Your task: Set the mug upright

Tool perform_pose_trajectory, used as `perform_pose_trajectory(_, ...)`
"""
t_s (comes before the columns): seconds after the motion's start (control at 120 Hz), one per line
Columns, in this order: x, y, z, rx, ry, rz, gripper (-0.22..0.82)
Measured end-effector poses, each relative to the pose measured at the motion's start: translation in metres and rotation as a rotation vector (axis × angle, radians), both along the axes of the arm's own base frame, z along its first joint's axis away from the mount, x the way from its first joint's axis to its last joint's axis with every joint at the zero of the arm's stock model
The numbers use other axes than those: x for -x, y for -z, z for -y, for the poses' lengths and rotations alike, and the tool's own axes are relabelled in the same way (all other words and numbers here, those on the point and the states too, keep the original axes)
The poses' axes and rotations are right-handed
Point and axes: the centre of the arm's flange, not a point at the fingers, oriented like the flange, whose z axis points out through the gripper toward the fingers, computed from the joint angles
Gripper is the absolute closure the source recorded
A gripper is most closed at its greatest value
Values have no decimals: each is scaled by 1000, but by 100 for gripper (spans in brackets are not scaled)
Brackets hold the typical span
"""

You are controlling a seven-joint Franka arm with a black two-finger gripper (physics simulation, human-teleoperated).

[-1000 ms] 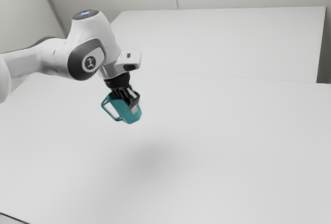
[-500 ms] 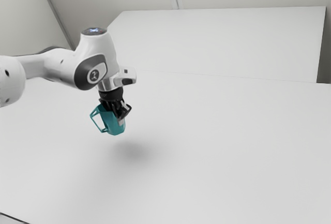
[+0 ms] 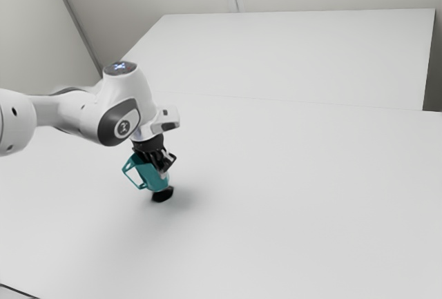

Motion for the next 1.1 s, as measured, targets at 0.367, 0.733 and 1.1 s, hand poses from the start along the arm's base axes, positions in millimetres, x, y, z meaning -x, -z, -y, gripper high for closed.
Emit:
perform_pose_trajectory(0.367, 4, 12, 25, 11, 40, 86, 78)
perform_pose_trajectory(0.733, 3, 24, 22, 20, 20, 106, 78)
perform_pose_trajectory(1.1, 4, 24, 30, 30, 28, 119, 69)
